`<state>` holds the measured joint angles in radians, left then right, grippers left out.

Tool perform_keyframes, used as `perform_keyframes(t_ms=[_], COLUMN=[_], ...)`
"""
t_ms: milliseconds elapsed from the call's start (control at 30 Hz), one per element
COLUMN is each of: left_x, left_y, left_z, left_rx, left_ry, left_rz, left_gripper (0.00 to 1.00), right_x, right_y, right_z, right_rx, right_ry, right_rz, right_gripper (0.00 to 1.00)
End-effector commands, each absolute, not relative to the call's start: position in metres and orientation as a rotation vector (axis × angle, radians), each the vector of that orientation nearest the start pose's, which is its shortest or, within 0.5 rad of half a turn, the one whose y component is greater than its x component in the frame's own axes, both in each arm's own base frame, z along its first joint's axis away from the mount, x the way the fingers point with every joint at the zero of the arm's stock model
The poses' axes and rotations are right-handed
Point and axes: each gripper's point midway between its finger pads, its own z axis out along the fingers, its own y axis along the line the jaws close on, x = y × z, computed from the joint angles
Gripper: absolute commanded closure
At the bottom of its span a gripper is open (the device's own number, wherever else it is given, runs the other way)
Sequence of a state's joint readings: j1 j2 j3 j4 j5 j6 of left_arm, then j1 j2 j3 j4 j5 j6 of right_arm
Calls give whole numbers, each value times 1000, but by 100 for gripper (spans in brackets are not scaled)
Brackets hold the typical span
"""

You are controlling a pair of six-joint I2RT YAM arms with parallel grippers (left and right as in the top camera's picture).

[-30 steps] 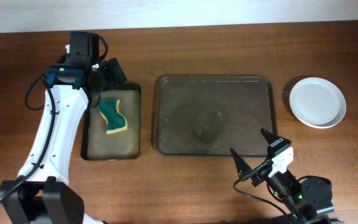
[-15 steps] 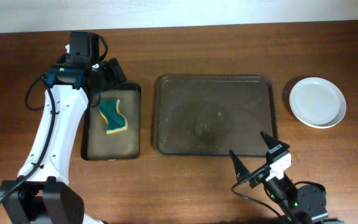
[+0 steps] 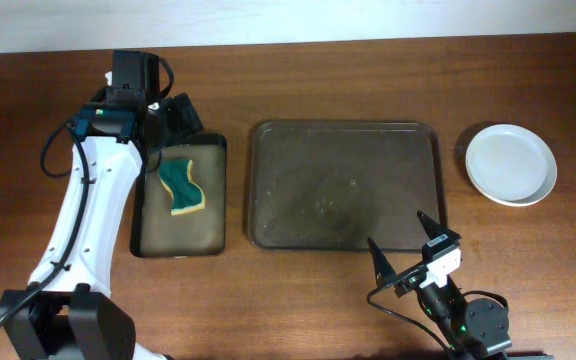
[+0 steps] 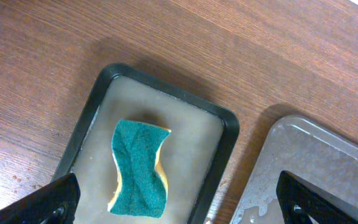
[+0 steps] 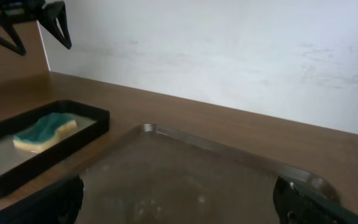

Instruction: Clean dirty plates on tray and stack at the side

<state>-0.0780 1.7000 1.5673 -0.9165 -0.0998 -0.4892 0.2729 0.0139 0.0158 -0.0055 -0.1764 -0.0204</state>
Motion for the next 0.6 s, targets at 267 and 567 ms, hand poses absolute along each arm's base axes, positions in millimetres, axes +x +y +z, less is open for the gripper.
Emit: perform_keyframes(t_ms=[267, 567], left_x=[428, 428], left_y=[-17, -17], left_z=[190, 190], left_rx=[-547, -547], left_ry=[2556, 2556], left_rz=[-77, -77], left_gripper=[1, 1], right_x=[237, 238], right_y=[65, 63], right_z=[156, 156], right_rx=[-234, -220], right_ry=[1636, 1636], right_rz=[186, 171], right_gripper=[2, 2])
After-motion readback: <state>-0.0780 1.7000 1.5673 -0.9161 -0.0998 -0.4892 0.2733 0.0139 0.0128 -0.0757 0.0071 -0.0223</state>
